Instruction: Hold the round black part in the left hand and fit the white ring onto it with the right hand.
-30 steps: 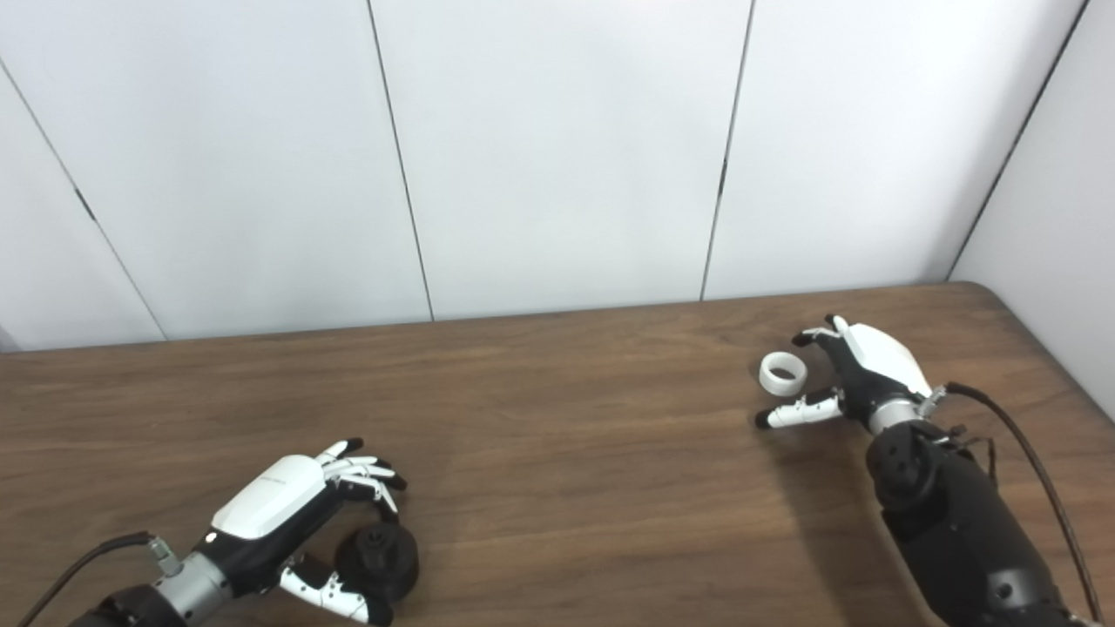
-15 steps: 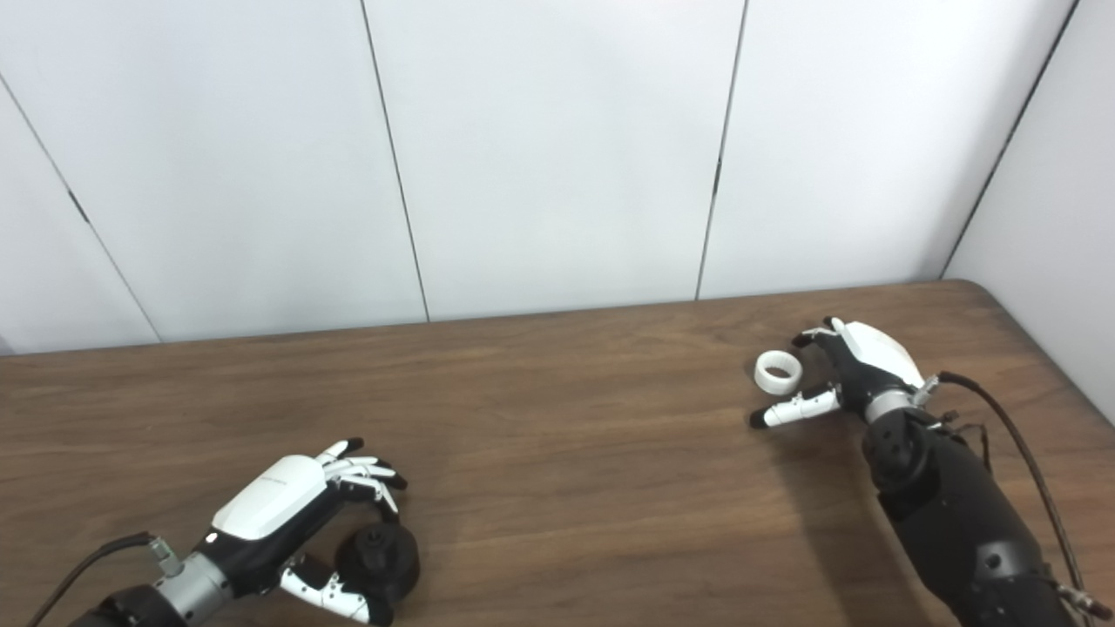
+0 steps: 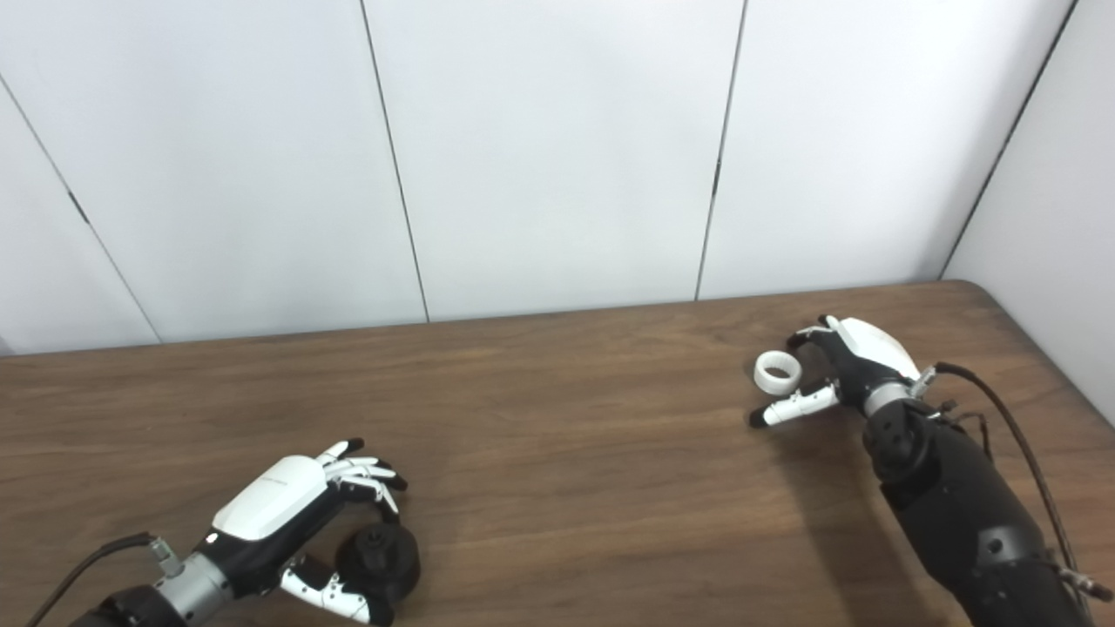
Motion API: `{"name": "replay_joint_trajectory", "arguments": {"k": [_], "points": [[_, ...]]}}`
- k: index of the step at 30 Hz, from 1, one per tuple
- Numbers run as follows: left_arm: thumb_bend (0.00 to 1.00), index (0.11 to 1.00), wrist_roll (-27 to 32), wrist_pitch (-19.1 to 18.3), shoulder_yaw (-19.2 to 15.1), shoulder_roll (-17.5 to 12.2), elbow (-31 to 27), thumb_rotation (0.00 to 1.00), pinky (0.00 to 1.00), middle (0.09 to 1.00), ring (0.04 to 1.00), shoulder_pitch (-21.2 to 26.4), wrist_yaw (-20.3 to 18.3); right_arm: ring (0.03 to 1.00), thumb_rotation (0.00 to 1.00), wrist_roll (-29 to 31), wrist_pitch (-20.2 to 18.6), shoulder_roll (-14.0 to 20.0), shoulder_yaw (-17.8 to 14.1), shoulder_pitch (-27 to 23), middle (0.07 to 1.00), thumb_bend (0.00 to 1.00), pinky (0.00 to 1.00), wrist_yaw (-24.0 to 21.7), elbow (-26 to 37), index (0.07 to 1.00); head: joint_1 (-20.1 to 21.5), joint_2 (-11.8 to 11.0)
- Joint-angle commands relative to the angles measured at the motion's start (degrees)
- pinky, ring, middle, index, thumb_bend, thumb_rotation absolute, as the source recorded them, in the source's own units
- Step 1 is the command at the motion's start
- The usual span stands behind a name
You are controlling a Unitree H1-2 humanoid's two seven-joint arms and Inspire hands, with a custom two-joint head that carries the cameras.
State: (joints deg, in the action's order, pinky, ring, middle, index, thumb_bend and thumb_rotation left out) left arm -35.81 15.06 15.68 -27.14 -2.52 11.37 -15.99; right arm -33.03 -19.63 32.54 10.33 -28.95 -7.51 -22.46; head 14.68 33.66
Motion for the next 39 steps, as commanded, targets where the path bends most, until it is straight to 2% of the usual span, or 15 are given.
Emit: {"name": "replay_joint_trajectory", "arguments": {"k": [1,8,9,10,12,17,31,36,37,39], "points": [[0.51,0.482,-0.11,1.42,-0.58,-0.52,-0.87,0.06,1.0,0.802,0.873,1.45,1.26,1.0,0.31,-0.64,0.63,1.11,0.47,-0.99,0.995,0.86,0.99,0.05,-0.29,0.754,-0.05,0.01],[0.51,0.482,-0.21,1.52,-0.57,-0.51,-0.85,0.06,1.0,0.805,0.875,1.38,1.21,1.0,0.2,-0.73,1.64,1.57,0.82,-0.84,0.958,0.8,0.98,0.59,-0.32,0.642,-0.06,0.1],[0.51,0.482,-0.05,1.56,-0.59,-0.49,-0.82,0.06,1.0,0.805,0.875,1.38,1.18,1.0,0.18,-1.0,1.7,1.59,0.99,-0.92,0.95,0.78,0.97,0.79,-0.38,0.61,-0.06,0.1],[0.51,0.482,0.03,1.53,-0.63,-0.45,-0.86,0.06,1.0,0.805,0.875,1.36,1.14,1.0,0.17,-1.17,1.84,1.59,1.16,-1.07,0.947,0.65,0.97,0.96,-0.61,0.552,-0.06,0.1],[0.51,0.482,0.01,1.64,-0.67,-0.46,-0.82,0.06,1.0,0.804,0.874,1.34,1.18,1.0,0.15,-1.17,2.46,1.6,1.3,-1.2,0.941,0.54,0.96,1.48,-1.07,0.5,-0.06,0.1],[0.51,0.482,0.02,1.46,-0.78,-0.46,-0.89,0.06,1.0,0.804,0.874,1.26,1.03,1.0,0.14,-1.15,2.58,1.57,1.35,-1.13,0.934,0.51,0.95,1.75,-0.86,0.484,0.01,0.16],[0.51,0.482,0.19,1.68,-0.79,-0.45,-0.94,0.06,1.0,0.803,0.877,1.37,0.85,1.0,0.13,-1.62,2.81,2.19,2.23,-1.06,0.931,0.51,0.89,1.53,-0.19,0.482,-0.01,0.15],[0.51,0.482,0.13,1.54,-0.83,-0.46,-1.14,0.06,1.0,0.804,0.878,1.41,0.7,1.0,0.14,-0.61,1.78,1.83,1.48,-0.94,0.94,0.52,0.93,0.98,0.18,0.487,-0.09,0.13],[0.51,0.482,0.05,1.61,-0.82,-0.47,-1.12,0.06,1.0,0.803,0.876,1.44,0.75,1.0,0.16,-0.49,1.34,1.77,1.37,-0.96,0.95,0.7,0.95,0.73,0.27,0.584,-0.09,0.13],[0.51,0.482,0.01,1.62,-0.82,-0.47,-1.13,0.06,1.0,0.804,0.877,1.44,0.75,1.0,0.21,-0.74,0.59,1.86,1.76,-1.36,0.965,0.83,0.96,0.01,-0.21,0.659,-0.11,0.12]]}}
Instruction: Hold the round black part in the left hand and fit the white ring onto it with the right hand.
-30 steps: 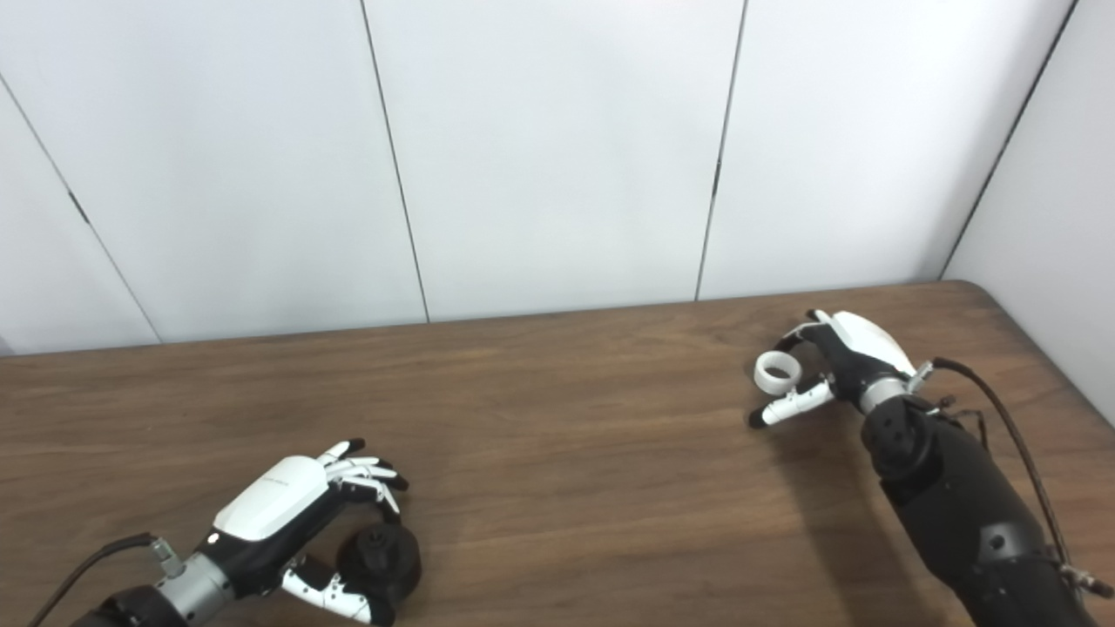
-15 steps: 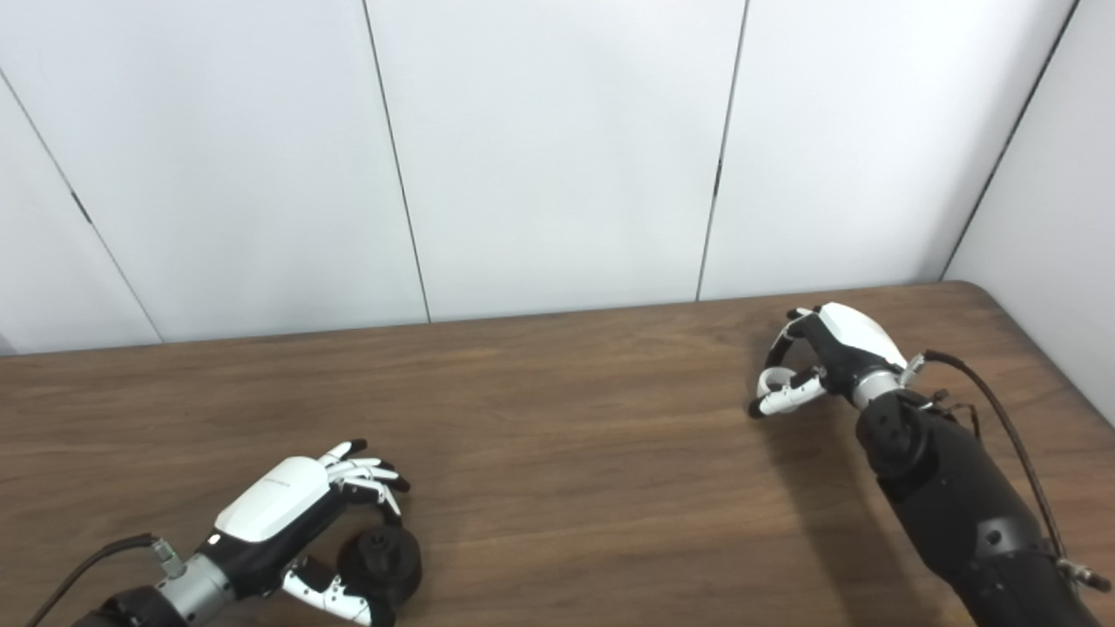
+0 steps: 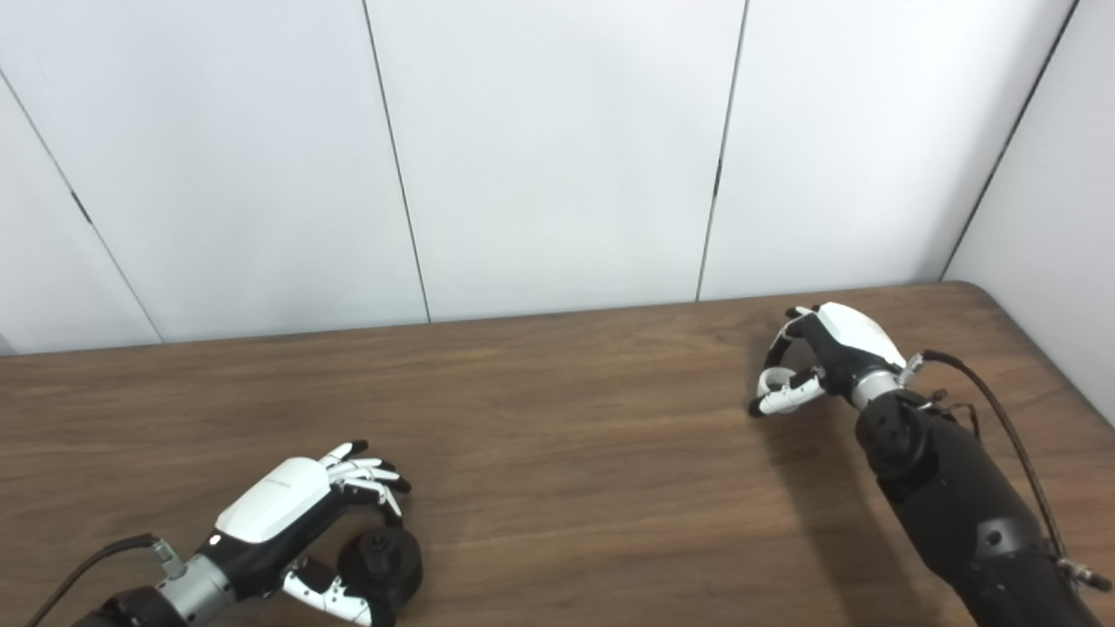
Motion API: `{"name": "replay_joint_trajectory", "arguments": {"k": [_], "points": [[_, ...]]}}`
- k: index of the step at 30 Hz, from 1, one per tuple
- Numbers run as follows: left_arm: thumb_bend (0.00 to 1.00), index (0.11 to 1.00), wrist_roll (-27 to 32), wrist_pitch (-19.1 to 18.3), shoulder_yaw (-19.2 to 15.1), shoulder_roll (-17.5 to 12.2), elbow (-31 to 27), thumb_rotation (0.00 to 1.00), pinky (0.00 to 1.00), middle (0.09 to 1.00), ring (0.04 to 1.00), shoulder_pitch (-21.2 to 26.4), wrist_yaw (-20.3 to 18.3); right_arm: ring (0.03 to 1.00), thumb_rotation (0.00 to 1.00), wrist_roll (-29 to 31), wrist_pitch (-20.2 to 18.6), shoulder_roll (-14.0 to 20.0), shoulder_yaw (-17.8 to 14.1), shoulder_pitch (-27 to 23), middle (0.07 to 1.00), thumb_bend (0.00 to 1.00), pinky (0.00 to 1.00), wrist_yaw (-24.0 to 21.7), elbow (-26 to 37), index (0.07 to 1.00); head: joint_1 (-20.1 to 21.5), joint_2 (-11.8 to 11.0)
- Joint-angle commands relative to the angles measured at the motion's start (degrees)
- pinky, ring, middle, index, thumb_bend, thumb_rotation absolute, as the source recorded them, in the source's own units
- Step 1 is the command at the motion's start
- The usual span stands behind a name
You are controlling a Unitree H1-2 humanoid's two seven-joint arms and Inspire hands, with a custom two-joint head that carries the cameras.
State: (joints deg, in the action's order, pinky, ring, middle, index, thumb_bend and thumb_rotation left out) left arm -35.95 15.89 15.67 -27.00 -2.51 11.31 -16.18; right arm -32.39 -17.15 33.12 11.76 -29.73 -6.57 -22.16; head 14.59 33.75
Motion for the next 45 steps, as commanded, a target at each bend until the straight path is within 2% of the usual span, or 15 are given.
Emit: {"name": "replay_joint_trajectory", "arguments": {"k": [1,4,13,27,34,40,45], "points": [[0.51,0.482,0.18,0.79,-0.83,-0.6,-1.16,0.06,1.0,0.804,0.877,1.5,0.94,1.0,0.25,-1.46,-2.05,1.35,0.51,-0.71,0.976,0.89,0.96,-1.11,-0.67,0.702,-0.02,0.03],[0.51,0.482,0.13,0.55,-0.84,-0.55,-1.27,0.06,1.0,0.803,0.878,1.45,0.84,1.0,0.29,-1.52,-2.69,1.39,0.78,-0.87,0.993,0.95,0.97,-1.4,-0.77,0.723,0.01,0.09],[0.51,0.482,0.03,0.62,-0.77,-0.55,-1.17,0.06,1.0,0.801,0.872,1.44,0.83,1.0,0.32,-1.02,-3.36,1.62,0.71,-0.5,1.0,0.99,0.99,-2.55,0.01,0.738,0.07,0.11],[0.51,0.482,0.28,1.28,-0.78,-0.56,-0.32,0.06,1.0,0.803,0.874,2.06,1.04,1.0,0.34,-0.41,-3.3,2.97,0.61,1.08,1.0,1.0,1.0,-4.07,0.79,0.733,0.38,0.06],[0.51,0.482,0.29,1.19,-0.84,-0.73,-0.27,0.06,1.0,0.802,0.877,2.32,0.71,1.0,0.34,-0.38,-4.42,3.65,0.27,2.81,1.0,1.0,1.0,-4.42,2.91,0.726,0.67,-0.04],[0.51,0.482,0.34,1.26,-0.79,-0.76,0.02,0.06,1.0,0.803,0.876,2.7,0.57,1.0,0.29,0.31,-4.96,4.01,-0.55,4.25,1.0,0.97,1.0,-4.68,4.79,0.735,0.76,-0.04],[0.51,0.482,0.43,1.56,-0.84,-0.75,0.32,0.06,1.0,0.804,0.875,2.99,0.75,1.0,0.31,0.27,-5.97,4.14,-0.83,5.72,1.0,0.97,1.0,-5.0,7.18,0.729,0.82,-0.09]]}}
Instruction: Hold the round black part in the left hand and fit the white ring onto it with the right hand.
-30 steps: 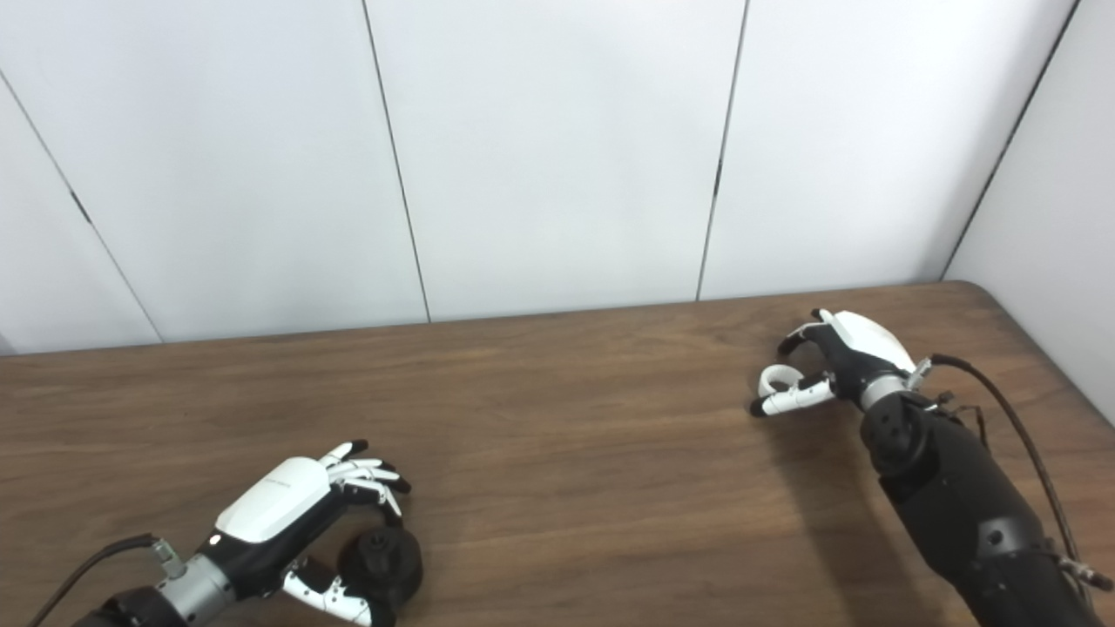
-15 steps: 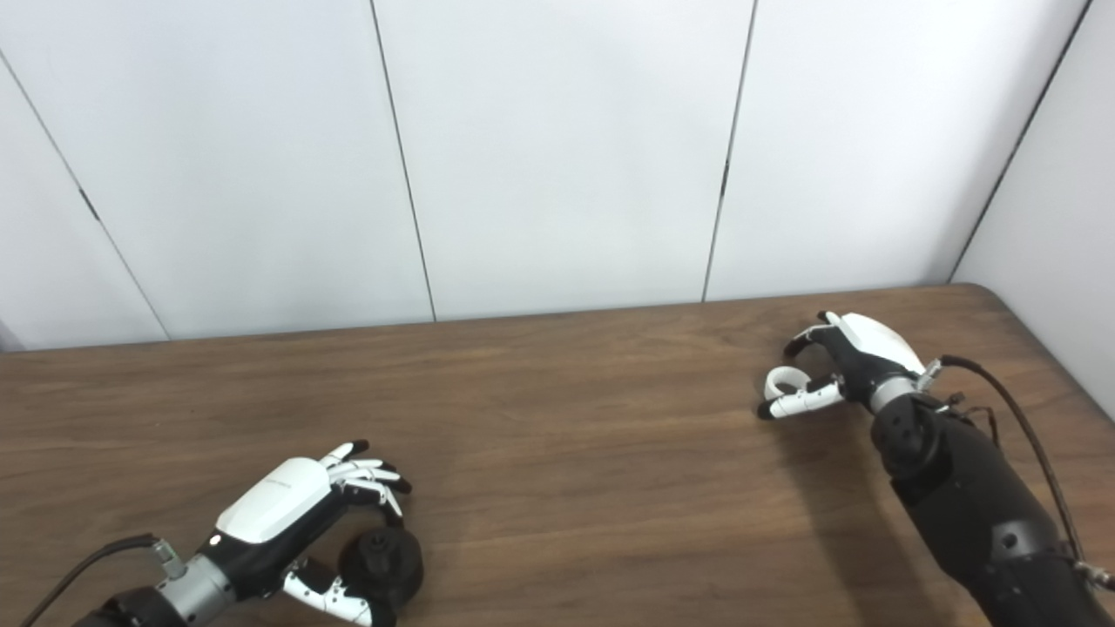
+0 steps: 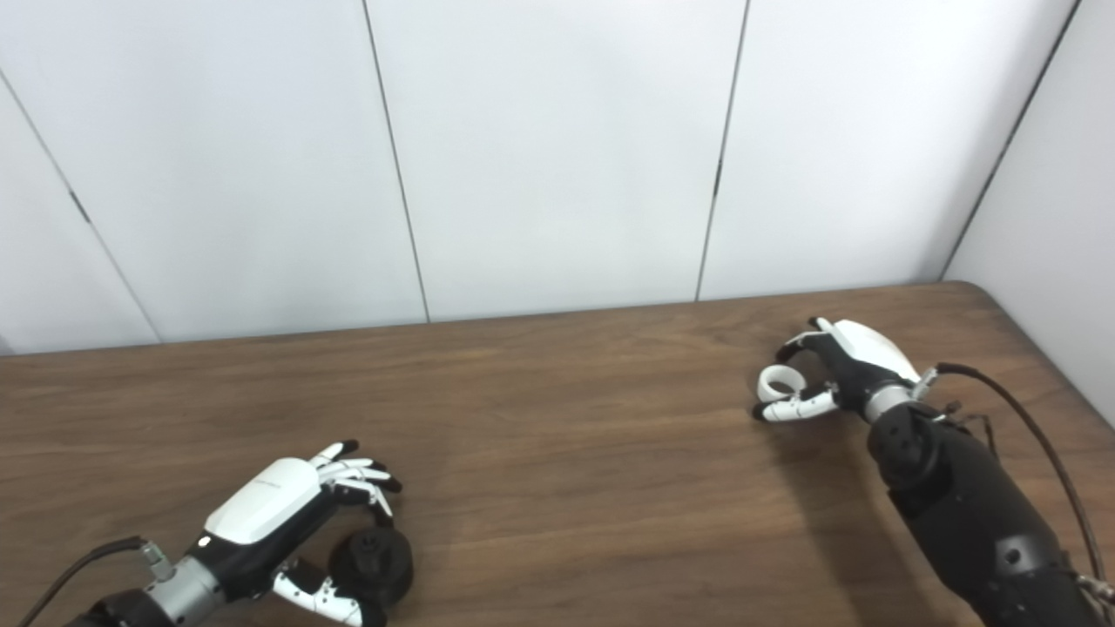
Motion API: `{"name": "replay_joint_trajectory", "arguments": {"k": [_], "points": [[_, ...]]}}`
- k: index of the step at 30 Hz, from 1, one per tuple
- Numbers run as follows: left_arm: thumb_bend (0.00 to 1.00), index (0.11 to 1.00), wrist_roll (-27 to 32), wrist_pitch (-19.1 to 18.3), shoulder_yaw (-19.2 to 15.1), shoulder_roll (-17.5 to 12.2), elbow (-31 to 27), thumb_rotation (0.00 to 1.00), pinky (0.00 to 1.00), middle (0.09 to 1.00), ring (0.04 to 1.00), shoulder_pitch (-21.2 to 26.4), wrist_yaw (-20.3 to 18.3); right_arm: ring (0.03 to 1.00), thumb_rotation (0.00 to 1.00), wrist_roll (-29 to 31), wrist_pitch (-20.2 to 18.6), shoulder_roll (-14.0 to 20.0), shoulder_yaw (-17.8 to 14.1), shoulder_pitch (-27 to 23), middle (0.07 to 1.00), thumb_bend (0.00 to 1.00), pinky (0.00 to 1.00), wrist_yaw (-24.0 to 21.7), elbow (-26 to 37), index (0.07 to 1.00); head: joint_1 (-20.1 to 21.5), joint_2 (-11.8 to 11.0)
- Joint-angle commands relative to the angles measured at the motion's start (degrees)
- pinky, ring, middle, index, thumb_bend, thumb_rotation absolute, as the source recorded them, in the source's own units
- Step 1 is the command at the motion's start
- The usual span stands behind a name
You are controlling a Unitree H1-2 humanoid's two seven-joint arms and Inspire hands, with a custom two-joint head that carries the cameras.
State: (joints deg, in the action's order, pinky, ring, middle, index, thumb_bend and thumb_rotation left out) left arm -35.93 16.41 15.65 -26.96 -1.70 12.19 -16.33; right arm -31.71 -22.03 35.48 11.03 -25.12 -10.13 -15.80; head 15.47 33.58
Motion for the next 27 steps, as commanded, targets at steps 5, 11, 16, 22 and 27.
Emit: {"name": "replay_joint_trajectory", "arguments": {"k": [5,11,16,22,27], "points": [[0.51,0.482,0.21,1.21,-0.73,-0.97,-0.34,0.06,1.0,0.802,0.874,2.27,0.84,1.0,0.31,-0.91,-0.85,2.12,-0.11,2.57,1.0,0.98,1.0,-1.3,2.43,0.722,0.07,0.02],[0.51,0.482,0.57,1.08,-0.87,-0.99,-0.61,0.06,1.0,0.801,0.874,2.04,0.66,1.0,0.29,-0.62,-1.88,2.54,-0.7,3.89,1.0,0.97,1.0,-1.55,4.02,0.723,0.07,0.12],[0.51,0.482,0.83,1.06,-0.97,-0.98,-0.54,0.06,1.0,0.802,0.874,1.95,0.62,1.0,0.28,-0.27,-2.3,2.84,-1.56,4.74,1.0,0.96,1.0,-1.82,4.63,0.726,0.15,0.06],[0.51,0.482,0.77,1.33,-0.9,-0.94,-0.44,0.06,1.0,0.802,0.875,2.01,0.75,1.0,0.26,-0.19,-1.58,2.93,-2.34,5.43,1.0,0.96,1.0,-1.58,4.92,0.73,0.14,0.03],[0.51,0.482,0.77,1.39,-0.88,-0.92,-0.67,0.06,1.0,0.8,0.876,1.94,0.75,1.0,0.21,-0.51,-1.11,2.73,-2.41,5.4,1.0,0.92,1.0,-0.87,4.69,0.699,-0.06,0.15]]}}
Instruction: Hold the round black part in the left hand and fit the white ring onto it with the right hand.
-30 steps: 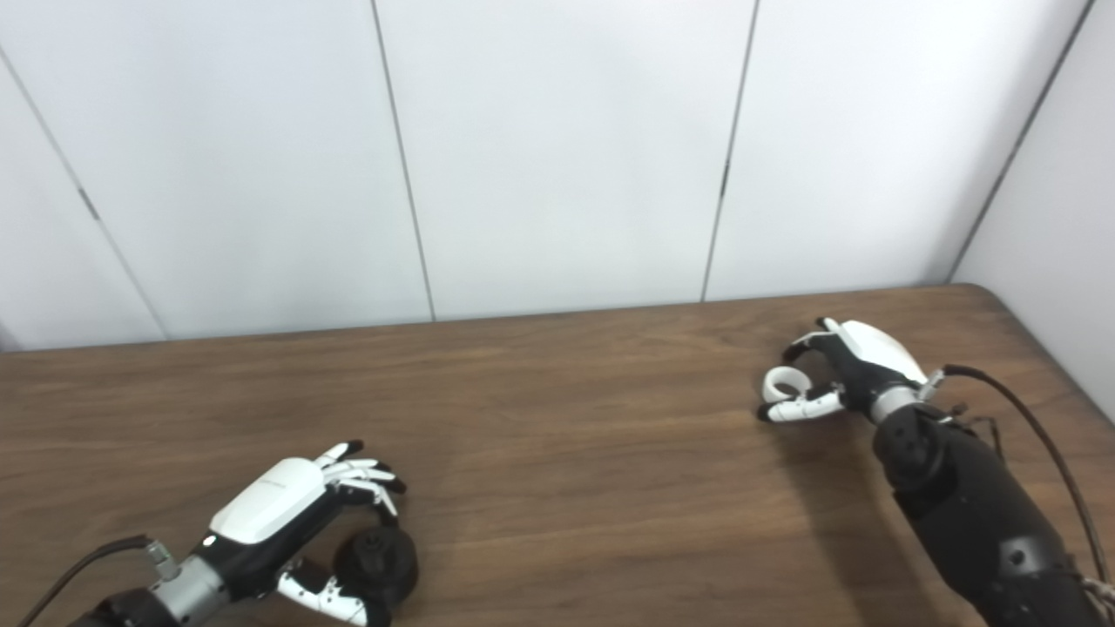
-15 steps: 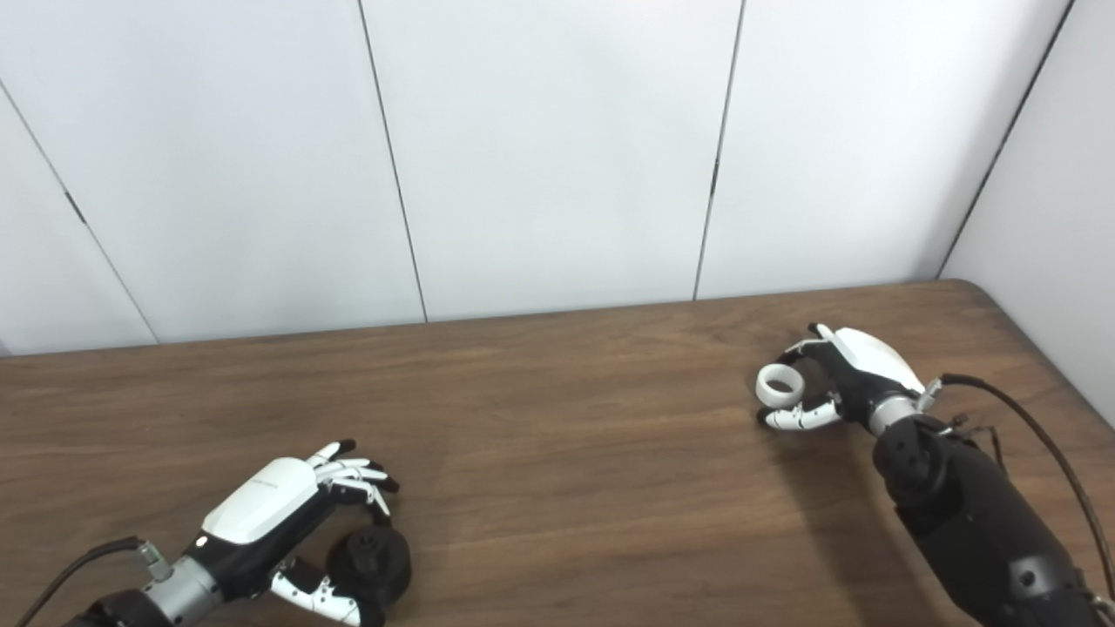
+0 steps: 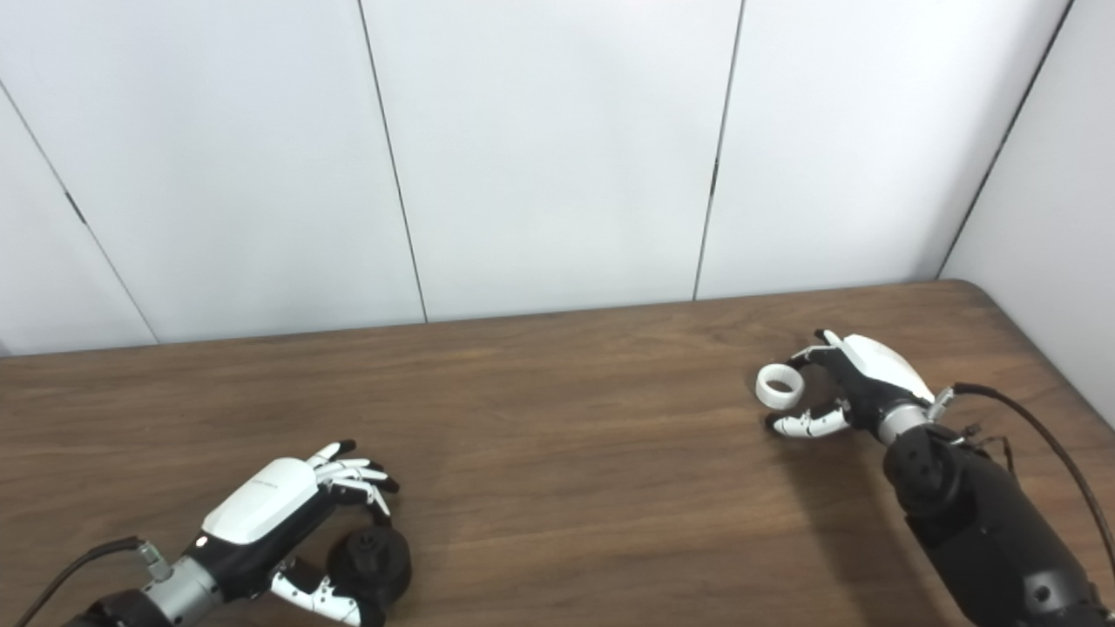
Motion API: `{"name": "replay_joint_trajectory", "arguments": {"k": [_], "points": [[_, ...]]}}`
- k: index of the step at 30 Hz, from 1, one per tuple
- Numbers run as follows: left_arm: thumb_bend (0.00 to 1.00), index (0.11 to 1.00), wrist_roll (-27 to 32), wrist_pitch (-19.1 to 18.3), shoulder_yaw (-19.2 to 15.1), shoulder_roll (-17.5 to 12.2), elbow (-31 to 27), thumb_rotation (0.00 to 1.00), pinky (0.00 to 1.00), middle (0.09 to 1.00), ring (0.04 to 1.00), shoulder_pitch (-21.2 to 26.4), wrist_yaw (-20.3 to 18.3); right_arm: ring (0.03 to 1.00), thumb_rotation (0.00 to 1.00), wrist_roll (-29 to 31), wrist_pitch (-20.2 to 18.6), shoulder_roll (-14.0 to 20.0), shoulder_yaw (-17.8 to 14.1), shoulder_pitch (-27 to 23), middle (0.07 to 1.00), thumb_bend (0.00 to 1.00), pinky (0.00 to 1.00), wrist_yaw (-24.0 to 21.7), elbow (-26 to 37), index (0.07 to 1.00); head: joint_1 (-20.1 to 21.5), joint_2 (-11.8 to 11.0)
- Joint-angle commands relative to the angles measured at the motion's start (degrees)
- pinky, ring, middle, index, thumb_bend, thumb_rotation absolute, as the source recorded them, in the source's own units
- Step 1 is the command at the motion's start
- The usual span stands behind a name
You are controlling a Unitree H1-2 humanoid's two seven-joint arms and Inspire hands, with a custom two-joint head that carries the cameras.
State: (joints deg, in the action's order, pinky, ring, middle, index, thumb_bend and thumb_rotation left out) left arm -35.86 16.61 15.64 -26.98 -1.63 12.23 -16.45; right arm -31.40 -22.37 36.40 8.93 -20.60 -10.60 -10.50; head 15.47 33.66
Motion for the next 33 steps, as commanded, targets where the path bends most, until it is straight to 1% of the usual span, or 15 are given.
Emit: {"name": "replay_joint_trajectory", "arguments": {"k": [1,4,5,6,7,8,9,17,24,27,31,33], "points": [[0.51,0.482,0.72,1.13,-0.87,-0.9,-0.8,0.06,1.0,0.8,0.875,1.86,0.82,1.0,0.19,-0.83,-0.22,1.67,-0.41,0.94,0.994,0.91,0.99,0.18,-0.82,0.671,-0.08,0.07],[0.51,0.482,0.79,0.84,-0.88,-0.87,-1.0,0.06,1.0,0.802,0.878,1.78,0.59,1.0,0.11,-0.82,0.8,1.5,-0.44,1.13,0.97,0.85,0.98,1.33,-0.96,0.582,-0.15,0.11],[0.51,0.482,0.83,0.84,-0.9,-0.85,-1.03,0.06,1.0,0.802,0.878,1.75,0.58,1.0,0.11,-0.83,1.0,1.48,-0.36,1.17,0.969,0.85,0.98,1.63,-0.98,0.577,-0.16,0.12],[0.51,0.482,0.9,0.83,-0.93,-0.83,-1.04,0.06,1.0,0.801,0.878,1.72,0.58,1.0,0.12,-0.82,1.09,1.46,-0.28,1.2,0.967,0.69,0.99,1.84,-0.97,0.534,-0.16,0.12],[0.51,0.482,0.87,0.79,-0.95,-0.83,-1.05,0.06,1.0,0.802,0.878,1.69,0.56,1.0,0.13,-0.76,1.39,1.42,-0.25,1.19,0.967,0.61,0.99,2.2,-1.29,0.512,-0.13,0.07],[0.51,0.482,0.85,0.84,-0.96,-0.86,-1.0,0.06,1.0,0.803,0.878,1.66,0.6,1.0,0.13,-0.74,1.66,1.38,-0.21,1.19,0.965,0.56,0.99,2.62,-1.61,0.497,-0.13,0.08],[0.51,0.482,0.83,0.89,-0.97,-0.89,-0.98,0.06,1.0,0.803,0.878,1.63,0.63,1.0,0.14,-0.74,2.0,1.37,-0.16,1.19,0.963,0.54,0.99,3.05,-1.92,0.492,-0.14,0.08],[0.51,0.482,0.84,0.99,-0.94,-0.81,-0.8,0.06,1.0,0.801,0.878,1.5,0.74,1.0,0.13,-0.73,2.19,0.92,-0.03,1.47,0.949,0.52,0.98,4.3,-2.2,0.484,-0.11,0.19],[0.51,0.482,0.87,0.96,-0.91,-0.86,-0.85,0.06,1.0,0.8,0.877,1.49,0.63,0.985,0.12,-0.63,5.16,0.85,0.08,1.9,0.917,0.52,0.97,6.16,-2.78,0.478,-0.19,0.22],[0.51,0.482,0.8,1.39,-0.87,-0.81,-0.56,0.06,1.0,0.8,0.875,1.52,0.98,0.982,0.12,-0.6,5.51,0.87,0.11,1.95,0.916,0.51,0.97,6.28,-2.77,0.478,-0.21,0.29],[0.51,0.482,0.76,0.82,-0.77,-0.69,-0.98,0.06,1.0,0.8,0.876,1.51,0.51,0.989,0.12,-0.48,5.16,0.87,-0.05,2.1,0.919,0.51,0.97,5.85,-1.97,0.478,-0.23,0.34],[0.51,0.482,0.64,0.83,-0.74,-0.53,-0.8,0.06,1.0,0.8,0.876,1.55,0.69,0.99,0.12,-0.48,5.58,0.87,-0.08,2.04,0.92,0.51,0.97,6.13,-2.17,0.478,-0.34,0.33]]}}
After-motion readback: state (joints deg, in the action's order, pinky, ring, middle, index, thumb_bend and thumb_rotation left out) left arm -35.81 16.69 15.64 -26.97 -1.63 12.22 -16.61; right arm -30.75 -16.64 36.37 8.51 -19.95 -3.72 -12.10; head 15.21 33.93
